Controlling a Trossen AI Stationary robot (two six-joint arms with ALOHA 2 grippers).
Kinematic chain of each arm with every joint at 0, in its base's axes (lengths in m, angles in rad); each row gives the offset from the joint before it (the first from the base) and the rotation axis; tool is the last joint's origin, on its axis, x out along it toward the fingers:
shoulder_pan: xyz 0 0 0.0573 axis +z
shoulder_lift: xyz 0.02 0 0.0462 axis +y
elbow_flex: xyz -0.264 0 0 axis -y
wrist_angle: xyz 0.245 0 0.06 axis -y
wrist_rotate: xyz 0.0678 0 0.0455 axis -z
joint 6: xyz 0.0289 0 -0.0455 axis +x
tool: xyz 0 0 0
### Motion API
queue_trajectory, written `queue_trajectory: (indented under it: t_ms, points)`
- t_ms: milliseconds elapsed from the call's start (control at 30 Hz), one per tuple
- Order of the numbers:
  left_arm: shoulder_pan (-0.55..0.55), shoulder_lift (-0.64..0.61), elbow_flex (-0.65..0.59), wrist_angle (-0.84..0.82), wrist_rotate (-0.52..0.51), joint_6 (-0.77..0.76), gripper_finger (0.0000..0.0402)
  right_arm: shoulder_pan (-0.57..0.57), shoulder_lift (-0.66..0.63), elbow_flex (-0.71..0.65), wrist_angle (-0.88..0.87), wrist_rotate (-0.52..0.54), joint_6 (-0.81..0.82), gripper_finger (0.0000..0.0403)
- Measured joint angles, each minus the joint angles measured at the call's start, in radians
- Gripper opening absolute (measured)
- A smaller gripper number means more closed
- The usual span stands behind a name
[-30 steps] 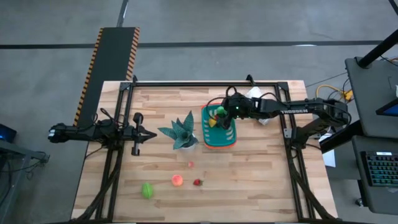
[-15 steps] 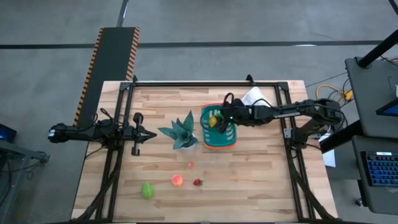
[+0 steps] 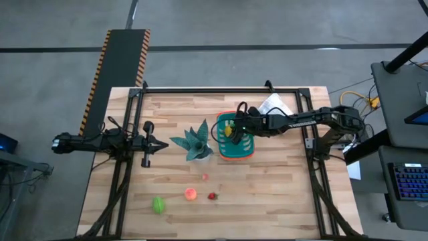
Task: Build produce basket
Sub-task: Put the pear into the basket, then put the melon into the basket
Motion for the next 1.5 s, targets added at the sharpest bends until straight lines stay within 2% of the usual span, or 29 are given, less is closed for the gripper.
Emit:
queue_trajectory:
  t_ms: [733, 1200, 1500]
  points:
    - [0.000, -0.002, 0.000, -0.001, 0.000, 0.000, 0.0000, 0.006, 0.019, 0.011, -0.016, -0.024, -0.047, 0.0218]
    - [0.000, 0.000, 0.000, -0.001, 0.000, 0.000, 0.0000, 0.006, 0.019, 0.011, -0.018, -0.024, -0.066, 0.0271]
    - [0.000, 0.000, 0.000, -0.001, 0.000, 0.000, 0.0000, 0.011, 0.000, 0.031, -0.021, -0.024, -0.115, 0.0274]
